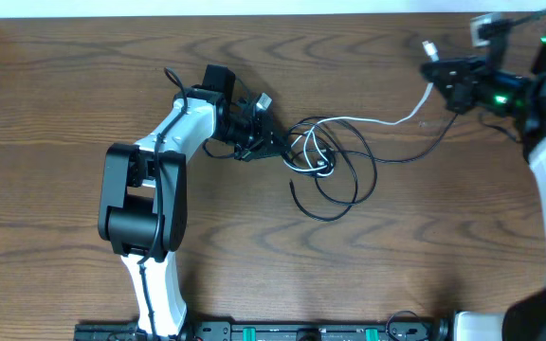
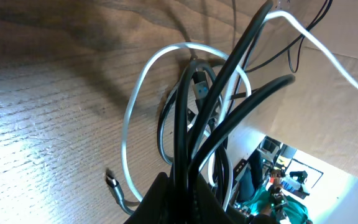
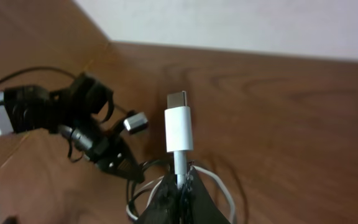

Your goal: Untangle cables

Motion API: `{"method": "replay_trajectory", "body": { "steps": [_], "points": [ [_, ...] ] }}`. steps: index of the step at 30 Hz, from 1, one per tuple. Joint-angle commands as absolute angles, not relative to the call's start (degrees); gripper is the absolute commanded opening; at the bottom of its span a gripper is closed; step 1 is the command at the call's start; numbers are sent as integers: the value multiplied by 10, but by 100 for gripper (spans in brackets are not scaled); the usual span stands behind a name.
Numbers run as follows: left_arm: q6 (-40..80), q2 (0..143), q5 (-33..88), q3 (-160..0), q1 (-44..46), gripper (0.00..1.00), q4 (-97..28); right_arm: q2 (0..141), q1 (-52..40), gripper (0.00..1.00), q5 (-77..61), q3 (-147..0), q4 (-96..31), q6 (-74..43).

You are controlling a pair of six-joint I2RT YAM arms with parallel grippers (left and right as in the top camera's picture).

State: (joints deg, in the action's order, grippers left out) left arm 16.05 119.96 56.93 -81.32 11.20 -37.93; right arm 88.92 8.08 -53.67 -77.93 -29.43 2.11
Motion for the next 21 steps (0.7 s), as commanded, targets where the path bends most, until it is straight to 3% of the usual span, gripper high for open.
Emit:
{"method": "replay_trajectory", "body": {
  "steps": [1, 3, 5, 7, 10, 14, 17, 21],
  "points": [
    [160, 1210, 583, -808, 110, 7, -381, 924, 46, 1, -553, -787, -297, 18],
    [173, 1210, 583, -808, 110, 7, -381, 946, 27, 7, -530, -787, -297, 18],
    [177, 1210, 583, -808, 110, 7, -381, 964, 12, 28, -513, -787, -303, 17],
    [177, 1210, 571, -808, 110, 7, -381, 981, -1, 36, -511, -787, -313, 6],
    [177, 1210, 549, -808, 110, 8, -381, 1003, -18, 68, -507, -787, -332, -8],
    [177, 1210, 544, -808, 110, 7, -381, 1025, -42, 98, -424, -787, -373, -46],
    [177, 1210, 543, -808, 111, 7, -381, 1036, -57, 99, -377, -787, -393, -57],
    [177, 1210, 536, -808, 114, 8, -381, 1042, -71, 99, -457, -786, -426, -120]
  ]
}}
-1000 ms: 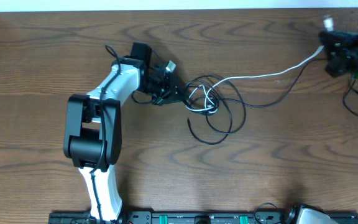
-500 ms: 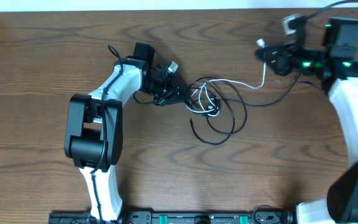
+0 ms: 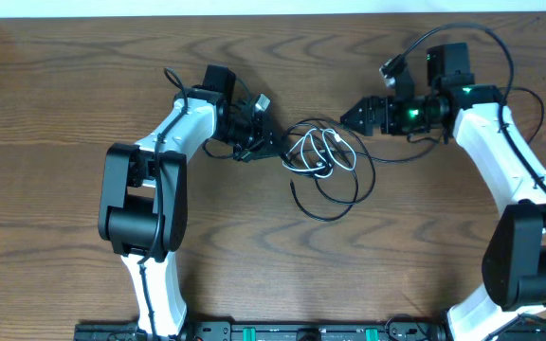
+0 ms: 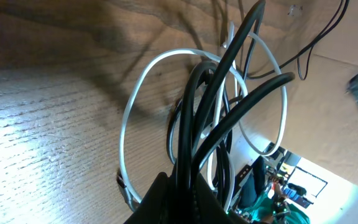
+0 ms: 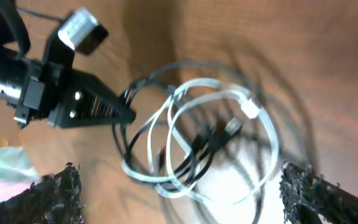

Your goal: Untangle cables

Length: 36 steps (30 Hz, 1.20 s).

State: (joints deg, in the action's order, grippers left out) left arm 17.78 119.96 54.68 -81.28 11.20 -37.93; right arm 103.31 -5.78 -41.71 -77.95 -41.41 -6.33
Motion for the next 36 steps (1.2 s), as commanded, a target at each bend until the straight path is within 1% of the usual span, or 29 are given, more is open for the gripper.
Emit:
{"method": "replay_trajectory", "body": {
  "steps": [1, 2, 3, 4, 5, 9, 10, 14, 18, 20, 22, 25, 27, 30, 32, 36],
  "points": [
    [177, 1210, 529, -808, 115, 8, -381, 1043, -77, 99, -480, -786, -425, -122],
    [177, 1210, 525, -808, 117, 8, -381, 1043, -84, 90, -493, -786, -423, -124],
    [177, 1210, 517, -807, 119, 8, -381, 1043, -93, 72, -494, -786, -419, -139],
    [177, 1210, 512, -808, 121, 8, -381, 1043, -100, 58, -489, -786, -417, -163],
    [177, 1210, 506, -808, 124, 8, -381, 1043, -109, 52, -480, -786, -420, -205],
    [177, 1210, 475, -808, 135, 7, -380, 1043, -145, 43, -421, -786, -446, -348],
    [177, 1210, 469, -808, 137, 7, -378, 1043, -154, 39, -407, -786, -453, -376],
    [177, 1210, 469, -808, 146, 7, -363, 1043, -194, 38, -347, -786, -480, -475],
    [177, 1210, 468, -808, 148, 8, -358, 1043, -226, 41, -283, -785, -480, -543],
    [177, 1210, 468, -808, 148, 8, -357, 1043, -237, 41, -265, -785, -481, -558],
    [177, 1210, 468, -807, 148, 8, -358, 1043, -244, 38, -254, -785, -485, -566],
    [177, 1210, 469, -807, 148, 8, -358, 1043, -249, 36, -246, -781, -496, -593],
    [177, 1210, 469, -807, 148, 8, -358, 1043, -250, 38, -243, -772, -500, -618],
    [177, 1210, 469, -808, 148, 8, -358, 1043, -250, 45, -239, -752, -499, -666],
    [177, 1210, 468, -808, 148, 8, -358, 1043, -250, 47, -235, -734, -484, -698],
    [177, 1210, 469, -808, 148, 8, -358, 1043, -250, 46, -235, -687, -413, -742]
  ]
}}
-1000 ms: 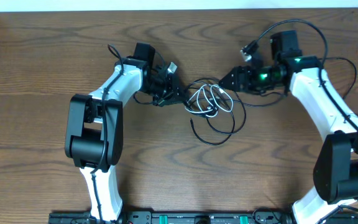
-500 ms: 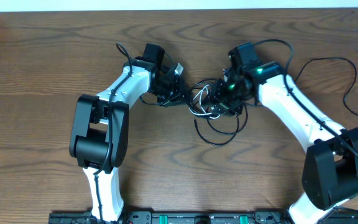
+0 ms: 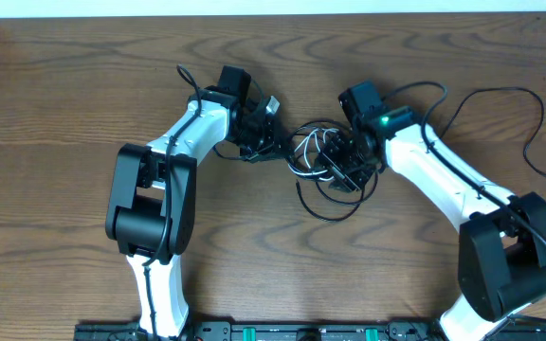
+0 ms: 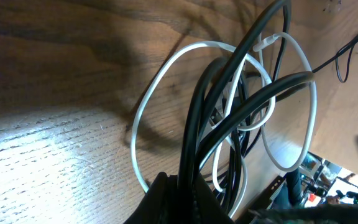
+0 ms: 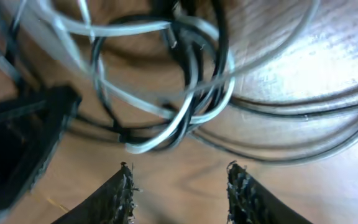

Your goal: Untangle cables

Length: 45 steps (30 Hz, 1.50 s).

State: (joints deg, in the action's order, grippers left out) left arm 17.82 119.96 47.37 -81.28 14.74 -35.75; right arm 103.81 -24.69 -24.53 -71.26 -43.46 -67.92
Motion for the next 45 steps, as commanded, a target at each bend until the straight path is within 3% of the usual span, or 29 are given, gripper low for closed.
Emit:
{"method": "replay_trajectory", "body": {
  "steps": [1, 14, 24, 33, 38, 45],
  "points": [
    [177, 1210, 469, -808, 148, 8, -358, 1043, -250, 45, -235, -675, -390, -753],
    [177, 1210, 469, -808, 148, 8, -359, 1043, -250, 25, -235, -621, -274, -803],
    [177, 1210, 469, -808, 148, 8, -359, 1043, -233, 41, -285, -621, -276, -801],
    [177, 1210, 468, -808, 148, 8, -359, 1043, -212, 25, -306, -621, -274, -801],
    [177, 1210, 468, -807, 148, 8, -359, 1043, -213, 2, -306, -621, -274, -784],
    [177, 1210, 469, -808, 148, 8, -359, 1043, -213, 1, -306, -621, -273, -775]
  ]
}}
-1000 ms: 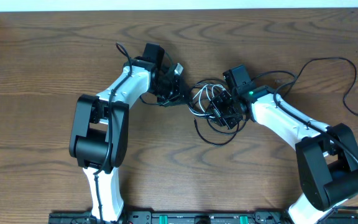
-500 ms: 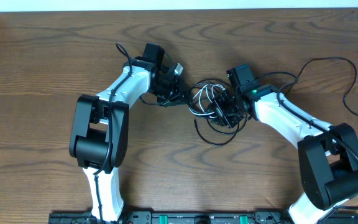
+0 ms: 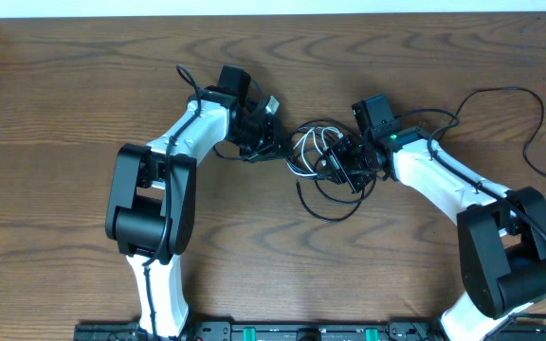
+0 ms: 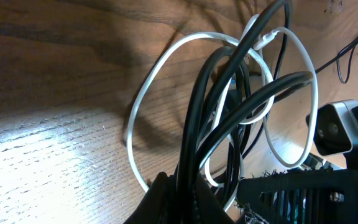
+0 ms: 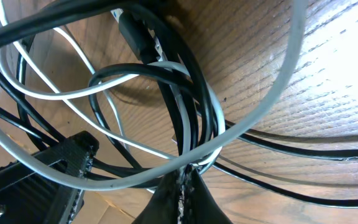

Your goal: Untangle cables

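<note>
A tangle of white cable (image 3: 313, 152) and black cable (image 3: 335, 204) lies at mid-table. My left gripper (image 3: 277, 150) is at the tangle's left edge. In the left wrist view that gripper (image 4: 188, 194) is shut on a bundle of black cable (image 4: 197, 124), with white cable (image 4: 143, 102) looping round it. My right gripper (image 3: 336, 169) sits on the tangle's right side. Seen from the right wrist, that gripper (image 5: 186, 178) is shut on white cable (image 5: 211, 140) and black cable (image 5: 185, 68) strands where they cross.
The wooden table (image 3: 64, 95) carries both arms. A thin black lead (image 3: 505, 95) from the right arm curls over the table's back right. A black rail (image 3: 282, 332) runs along the front edge.
My right gripper was open over the tangle's right part. Now it is shut on white and black strands there, and its wrist sits slightly further right. The left gripper still holds the black cable.
My left gripper held the black cable at the tangle's left throughout. At first my right gripper held the white cable's plug at the far back right, the cable stretched out. Then it was open near the tangle, the plug lying in it. Now it grips tangle strands.
</note>
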Motion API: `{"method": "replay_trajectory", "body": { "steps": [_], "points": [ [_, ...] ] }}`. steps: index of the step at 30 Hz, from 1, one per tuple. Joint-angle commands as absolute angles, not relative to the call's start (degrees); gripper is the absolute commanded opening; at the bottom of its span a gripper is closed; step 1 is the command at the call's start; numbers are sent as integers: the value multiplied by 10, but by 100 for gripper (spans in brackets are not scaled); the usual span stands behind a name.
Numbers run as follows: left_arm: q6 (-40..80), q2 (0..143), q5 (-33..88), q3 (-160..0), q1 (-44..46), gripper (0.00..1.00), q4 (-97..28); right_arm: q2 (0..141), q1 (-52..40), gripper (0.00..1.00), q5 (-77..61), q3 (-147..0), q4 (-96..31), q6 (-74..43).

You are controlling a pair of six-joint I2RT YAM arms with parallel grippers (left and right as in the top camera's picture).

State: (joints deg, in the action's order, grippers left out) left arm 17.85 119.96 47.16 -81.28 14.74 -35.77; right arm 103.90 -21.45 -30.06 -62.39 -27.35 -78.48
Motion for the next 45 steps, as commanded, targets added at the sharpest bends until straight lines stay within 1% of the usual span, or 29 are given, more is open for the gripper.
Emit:
{"method": "replay_trajectory", "body": {
  "steps": [1, 8, 9, 10, 12, 15, 20, 26, 30, 34, 45],
  "points": [
    [177, 1210, 468, -808, 148, 8, -359, 1043, -212, 1, -306, -621, -271, -775],
    [177, 1210, 468, -807, 148, 8, -359, 1043, -205, 1, -304, -621, -227, -764],
    [177, 1210, 469, -807, 148, 8, -360, 1043, -204, 3, -304, -621, -225, -764],
    [177, 1210, 468, -808, 148, 8, -359, 1043, -203, 12, -304, -621, -225, -764],
    [177, 1210, 468, -808, 148, 8, -360, 1043, -203, 21, -304, -621, -228, -764],
    [177, 1210, 468, -807, 148, 8, -359, 1043, -203, 21, -304, -621, -229, -764],
    [177, 1210, 468, -807, 148, 8, -359, 1043, -204, 26, -305, -621, -233, -764],
    [177, 1210, 468, -808, 148, 8, -359, 1043, -214, 28, -309, -621, -258, -764],
    [177, 1210, 468, -807, 148, 8, -359, 1043, -220, 28, -274, -621, -265, -767],
    [177, 1210, 468, -808, 148, 8, -359, 1043, -222, 25, -235, -621, -262, -790],
    [177, 1210, 469, -808, 148, 8, -359, 1043, -225, 28, -230, -621, -250, -801]
  ]
}}
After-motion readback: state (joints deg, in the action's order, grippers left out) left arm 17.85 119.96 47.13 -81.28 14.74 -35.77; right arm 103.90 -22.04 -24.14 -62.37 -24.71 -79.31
